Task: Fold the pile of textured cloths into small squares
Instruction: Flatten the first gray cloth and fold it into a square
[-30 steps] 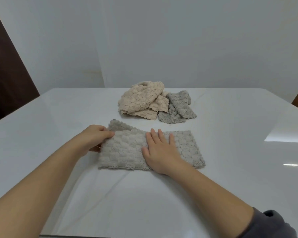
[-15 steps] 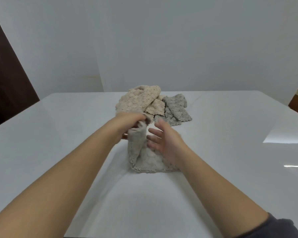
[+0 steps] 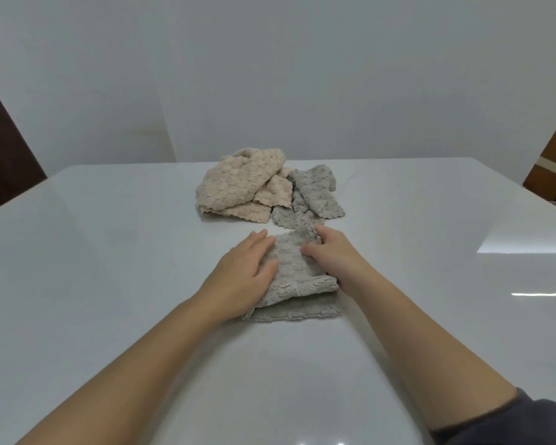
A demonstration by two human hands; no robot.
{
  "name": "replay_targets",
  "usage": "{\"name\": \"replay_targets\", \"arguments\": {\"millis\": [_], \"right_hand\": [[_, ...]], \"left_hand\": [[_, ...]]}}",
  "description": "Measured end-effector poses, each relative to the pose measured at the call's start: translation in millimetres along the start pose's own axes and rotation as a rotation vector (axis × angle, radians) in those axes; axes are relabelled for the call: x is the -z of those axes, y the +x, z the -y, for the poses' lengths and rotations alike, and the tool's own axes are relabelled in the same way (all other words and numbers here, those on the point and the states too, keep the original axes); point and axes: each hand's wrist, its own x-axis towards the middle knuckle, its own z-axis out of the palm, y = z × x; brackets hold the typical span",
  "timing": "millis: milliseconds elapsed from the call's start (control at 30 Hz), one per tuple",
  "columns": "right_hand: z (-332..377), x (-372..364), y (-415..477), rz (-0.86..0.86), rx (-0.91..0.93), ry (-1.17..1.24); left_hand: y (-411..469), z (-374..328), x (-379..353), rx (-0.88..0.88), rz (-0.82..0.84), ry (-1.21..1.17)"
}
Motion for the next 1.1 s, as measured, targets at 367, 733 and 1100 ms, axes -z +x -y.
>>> {"name": "replay_targets", "arguments": {"millis": [367,733,1100], "right_hand": [[-11.2,5.6,1.1,-0.109,0.244,-0.779],[-2.1,-22.2,-16.8,0.200,0.252,-1.111],[-6.4,-19.0,-11.5,0.191,0.240,-1.058]], "left_hand": [[1.2,1.7,-10.7,-0.026,0.173,0.302],[28.9,28.1,17.8,0.214,-0.027,-0.262],[-25.0,20.1,35.8,0.400,0.199,-0.639]]}}
